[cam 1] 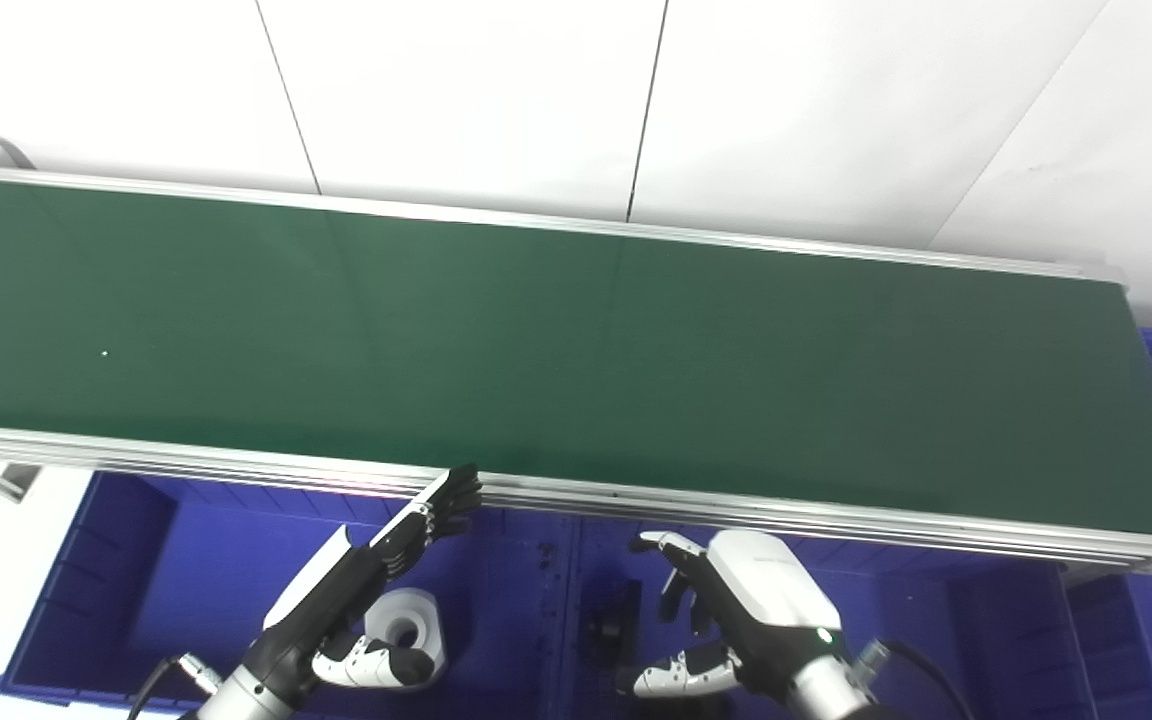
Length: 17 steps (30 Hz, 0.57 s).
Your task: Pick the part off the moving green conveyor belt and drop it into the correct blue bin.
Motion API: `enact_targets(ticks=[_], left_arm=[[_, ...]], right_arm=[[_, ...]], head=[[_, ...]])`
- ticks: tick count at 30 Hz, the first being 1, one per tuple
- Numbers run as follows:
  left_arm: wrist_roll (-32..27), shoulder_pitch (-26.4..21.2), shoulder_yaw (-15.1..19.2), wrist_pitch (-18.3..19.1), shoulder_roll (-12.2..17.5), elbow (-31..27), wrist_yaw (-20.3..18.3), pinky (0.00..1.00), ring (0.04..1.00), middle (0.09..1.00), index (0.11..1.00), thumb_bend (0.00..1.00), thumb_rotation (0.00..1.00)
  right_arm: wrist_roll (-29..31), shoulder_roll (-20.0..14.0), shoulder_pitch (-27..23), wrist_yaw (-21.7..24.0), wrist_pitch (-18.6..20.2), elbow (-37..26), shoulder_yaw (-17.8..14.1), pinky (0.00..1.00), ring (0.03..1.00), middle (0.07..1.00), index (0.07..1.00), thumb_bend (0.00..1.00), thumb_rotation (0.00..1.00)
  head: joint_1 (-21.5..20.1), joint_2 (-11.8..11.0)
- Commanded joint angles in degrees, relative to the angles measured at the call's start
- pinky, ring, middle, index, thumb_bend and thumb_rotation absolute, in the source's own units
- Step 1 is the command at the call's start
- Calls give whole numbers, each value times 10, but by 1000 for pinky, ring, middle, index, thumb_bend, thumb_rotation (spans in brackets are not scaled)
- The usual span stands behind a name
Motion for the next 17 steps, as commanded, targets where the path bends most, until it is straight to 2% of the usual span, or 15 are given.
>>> enact_targets(ticks=[1, 5, 9, 13, 17], left_arm=[[-7, 2, 3, -19, 4, -19, 6, 909, 953, 984, 985, 822, 736], [2, 4, 4, -17, -1, -21, 14, 914, 953, 982, 985, 835, 738], [4, 4, 1, -14, -4, -19, 21, 923, 961, 987, 988, 834, 728], [9, 4, 1, -8, -10, -16, 29, 930, 967, 991, 987, 837, 714], [20, 3, 3, -8, -18, -9, 37, 926, 965, 990, 989, 849, 726]], right_arm=[[45, 7, 21, -28, -11, -33, -8, 605, 719, 782, 858, 793, 346], [158, 14, 75, -95, -66, -40, -24, 686, 780, 835, 875, 778, 357], [232, 10, 98, -130, -99, -20, -31, 718, 808, 863, 901, 777, 387], [281, 12, 98, -167, -138, 21, -41, 727, 818, 867, 928, 791, 420], [293, 16, 91, -198, -163, 52, -44, 722, 813, 862, 948, 799, 456]], head=[[5, 0], [20, 2], [38, 2], [50, -4], [59, -9]])
